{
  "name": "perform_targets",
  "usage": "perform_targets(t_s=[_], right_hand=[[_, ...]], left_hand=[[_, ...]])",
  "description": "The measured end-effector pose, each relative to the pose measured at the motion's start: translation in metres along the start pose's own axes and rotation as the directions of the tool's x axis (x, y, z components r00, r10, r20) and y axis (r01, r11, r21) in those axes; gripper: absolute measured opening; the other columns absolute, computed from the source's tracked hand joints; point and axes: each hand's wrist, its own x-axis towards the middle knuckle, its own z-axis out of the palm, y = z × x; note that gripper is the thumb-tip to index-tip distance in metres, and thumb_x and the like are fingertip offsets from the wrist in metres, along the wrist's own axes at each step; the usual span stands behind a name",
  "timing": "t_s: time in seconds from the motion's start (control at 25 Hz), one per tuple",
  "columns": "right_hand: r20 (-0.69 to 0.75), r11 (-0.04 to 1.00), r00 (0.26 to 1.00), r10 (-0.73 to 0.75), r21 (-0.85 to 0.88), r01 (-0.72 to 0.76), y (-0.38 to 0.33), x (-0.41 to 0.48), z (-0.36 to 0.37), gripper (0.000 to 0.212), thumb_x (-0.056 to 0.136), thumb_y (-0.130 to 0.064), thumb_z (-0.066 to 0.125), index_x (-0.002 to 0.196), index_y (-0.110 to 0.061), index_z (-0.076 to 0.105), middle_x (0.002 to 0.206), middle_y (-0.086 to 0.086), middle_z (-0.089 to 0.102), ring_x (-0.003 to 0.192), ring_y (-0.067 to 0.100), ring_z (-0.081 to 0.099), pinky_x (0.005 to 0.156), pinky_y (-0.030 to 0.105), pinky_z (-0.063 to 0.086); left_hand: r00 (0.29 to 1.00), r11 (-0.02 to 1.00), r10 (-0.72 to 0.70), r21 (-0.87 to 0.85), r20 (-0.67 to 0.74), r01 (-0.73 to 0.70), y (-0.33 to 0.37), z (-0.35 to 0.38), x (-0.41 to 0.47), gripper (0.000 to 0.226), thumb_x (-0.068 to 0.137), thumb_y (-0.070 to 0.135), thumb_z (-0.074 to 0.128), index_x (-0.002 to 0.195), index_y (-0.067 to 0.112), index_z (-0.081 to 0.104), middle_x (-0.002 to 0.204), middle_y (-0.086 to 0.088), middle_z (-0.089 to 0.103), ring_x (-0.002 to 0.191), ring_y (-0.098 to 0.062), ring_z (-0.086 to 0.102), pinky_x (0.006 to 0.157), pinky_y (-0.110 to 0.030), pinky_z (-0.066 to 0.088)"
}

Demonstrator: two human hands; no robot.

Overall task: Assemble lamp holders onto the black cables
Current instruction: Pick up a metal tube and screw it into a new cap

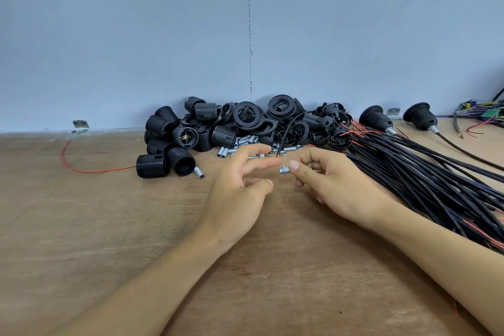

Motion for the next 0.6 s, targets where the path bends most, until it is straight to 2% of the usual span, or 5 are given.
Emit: perform_targets(t_s=[0.12, 0.28, 0.44, 0.52, 0.6], right_hand=[[0.005, 0.999, 1.0, -0.016, -0.03, 0.016, -0.0003, -0.0005, 0.0011, 0.012, 0.098, -0.023, 0.062, 0.096, -0.014, 0.069, 0.066, -0.008, 0.063, 0.049, -0.005, 0.053, 0.051, 0.007, 0.039], [-0.049, 0.997, 0.999, -0.015, -0.078, 0.011, 0.0006, -0.0006, 0.0025, 0.009, 0.096, -0.024, 0.065, 0.088, -0.022, 0.068, 0.069, -0.005, 0.067, 0.05, -0.002, 0.052, 0.054, 0.01, 0.04], [-0.11, 0.993, 0.994, 0.009, -0.112, -0.022, -0.0001, -0.0007, 0.0001, 0.005, 0.092, -0.022, 0.069, 0.088, -0.025, 0.067, 0.074, -0.004, 0.072, 0.051, 0.004, 0.054, 0.061, 0.026, 0.047], [-0.125, 0.987, 0.992, -0.026, -0.159, 0.005, -0.0021, -0.0018, 0.0003, 0.01, 0.093, -0.017, 0.065, 0.09, -0.027, 0.065, 0.071, -0.01, 0.069, 0.052, 0.004, 0.053, 0.061, 0.023, 0.045], [-0.146, 0.959, 0.983, -0.108, -0.275, 0.064, -0.0044, -0.0023, 0.0005, 0.018, 0.097, -0.015, 0.057, 0.092, -0.029, 0.067, 0.065, -0.015, 0.061, 0.056, 0.0, 0.051, 0.057, 0.012, 0.036]], left_hand=[[0.999, 0.999, 0.022, 0.048, 0.027, -0.023, 0.0012, 0.0006, -0.0007, 0.043, 0.083, 0.012, 0.06, 0.115, 0.04, 0.061, 0.11, 0.025, 0.074, 0.111, 0.0, 0.062, 0.096, -0.026, 0.043], [0.998, 1.0, -0.002, 0.019, -0.059, 0.003, 0.0003, -0.0018, 0.0008, 0.041, 0.087, 0.002, 0.062, 0.1, 0.041, 0.066, 0.096, 0.016, 0.077, 0.092, -0.003, 0.067, 0.08, -0.014, 0.046], [0.996, 0.996, -0.054, 0.072, -0.068, 0.059, -0.0029, 0.0006, 0.0026, 0.036, 0.089, 0.001, 0.063, 0.097, 0.035, 0.069, 0.09, 0.019, 0.075, 0.075, -0.011, 0.065, 0.061, -0.009, 0.047], [0.996, 0.991, -0.073, 0.104, -0.058, 0.078, -0.0044, 0.003, 0.004, 0.033, 0.088, 0.0, 0.063, 0.094, 0.031, 0.071, 0.087, 0.02, 0.073, 0.074, -0.003, 0.064, 0.062, -0.007, 0.046], [0.998, 0.985, -0.053, 0.165, -0.045, 0.06, -0.0062, 0.0052, 0.0047, 0.031, 0.088, 0.0, 0.064, 0.09, 0.031, 0.071, 0.084, 0.017, 0.072, 0.077, 0.006, 0.062, 0.066, -0.005, 0.044]])
